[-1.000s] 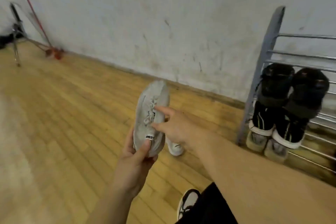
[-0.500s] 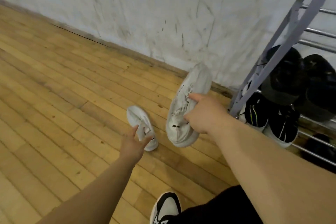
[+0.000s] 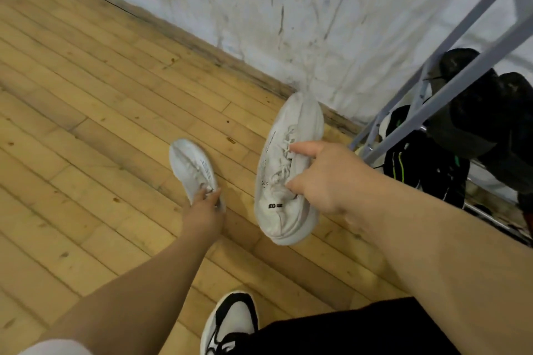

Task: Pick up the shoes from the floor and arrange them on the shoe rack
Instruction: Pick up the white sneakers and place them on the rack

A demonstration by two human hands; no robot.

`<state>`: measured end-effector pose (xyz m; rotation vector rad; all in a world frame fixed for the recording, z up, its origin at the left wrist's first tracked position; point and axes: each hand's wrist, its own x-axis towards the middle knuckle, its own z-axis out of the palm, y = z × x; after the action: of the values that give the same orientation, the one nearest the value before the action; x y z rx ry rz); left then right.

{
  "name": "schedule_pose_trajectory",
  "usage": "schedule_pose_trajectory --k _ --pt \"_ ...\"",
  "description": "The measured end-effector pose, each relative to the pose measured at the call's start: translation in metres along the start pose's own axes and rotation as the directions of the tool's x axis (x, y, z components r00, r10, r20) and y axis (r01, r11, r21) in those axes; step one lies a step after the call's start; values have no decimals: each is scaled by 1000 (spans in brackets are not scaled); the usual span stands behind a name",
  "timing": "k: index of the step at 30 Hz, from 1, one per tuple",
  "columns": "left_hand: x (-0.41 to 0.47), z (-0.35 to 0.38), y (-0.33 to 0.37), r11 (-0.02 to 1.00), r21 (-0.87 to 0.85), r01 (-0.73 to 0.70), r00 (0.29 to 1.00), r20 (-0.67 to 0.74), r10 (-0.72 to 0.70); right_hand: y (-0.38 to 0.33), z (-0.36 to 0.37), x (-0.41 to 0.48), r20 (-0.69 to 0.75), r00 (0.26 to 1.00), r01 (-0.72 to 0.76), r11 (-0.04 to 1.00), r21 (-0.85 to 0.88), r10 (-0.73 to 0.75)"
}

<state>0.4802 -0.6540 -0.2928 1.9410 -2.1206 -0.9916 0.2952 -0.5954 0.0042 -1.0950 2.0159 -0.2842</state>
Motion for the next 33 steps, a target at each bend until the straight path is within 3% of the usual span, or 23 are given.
schedule_pose_trajectory --k 2,4,6,8,10,15,18,21,24,27,29,33 --pt "-26 -9 3 965 -262 29 1000 20 -24 0 0 -2 10 1000 26 1000 -7 -26" --pt "-59 -21 10 839 -538 79 996 12 -86 1 0 -3 31 999 39 999 -7 -38" --pt "-91 -41 23 536 -825 179 977 85 -196 1 0 -6 36 998 51 999 8 -51" --pt "-120 -66 39 203 -958 204 964 159 -215 0 -1 -11 27 997 77 996 53 -79" --pt "-145 -92 60 110 -986 124 980 105 -166 -5 -6 -24 15 991 129 987 93 -131" --pt "-193 -171 128 209 -956 -204 979 -194 69 -19 -39 -80 -162 935 344 919 194 -316" --pt "-212 -222 175 266 -883 -387 916 -335 220 -17 -77 -131 -333 866 473 829 299 -375" --pt "-224 -262 237 302 -789 -535 832 -429 352 6 -128 -181 -496 777 565 777 276 -388" --pt "-244 -284 311 359 -642 -677 713 -453 535 45 -178 -222 -633 689 605 761 235 -353" --pt "-266 -281 386 399 -507 -764 623 -418 661 96 -209 -248 -714 652 613 732 297 -257" --pt "-277 -266 425 403 -497 -768 613 -392 686 137 -211 -253 -742 648 603 713 358 -175" --pt "-284 -220 452 420 -590 -689 691 -359 628 190 -205 -249 -760 645 581 700 416 -83"
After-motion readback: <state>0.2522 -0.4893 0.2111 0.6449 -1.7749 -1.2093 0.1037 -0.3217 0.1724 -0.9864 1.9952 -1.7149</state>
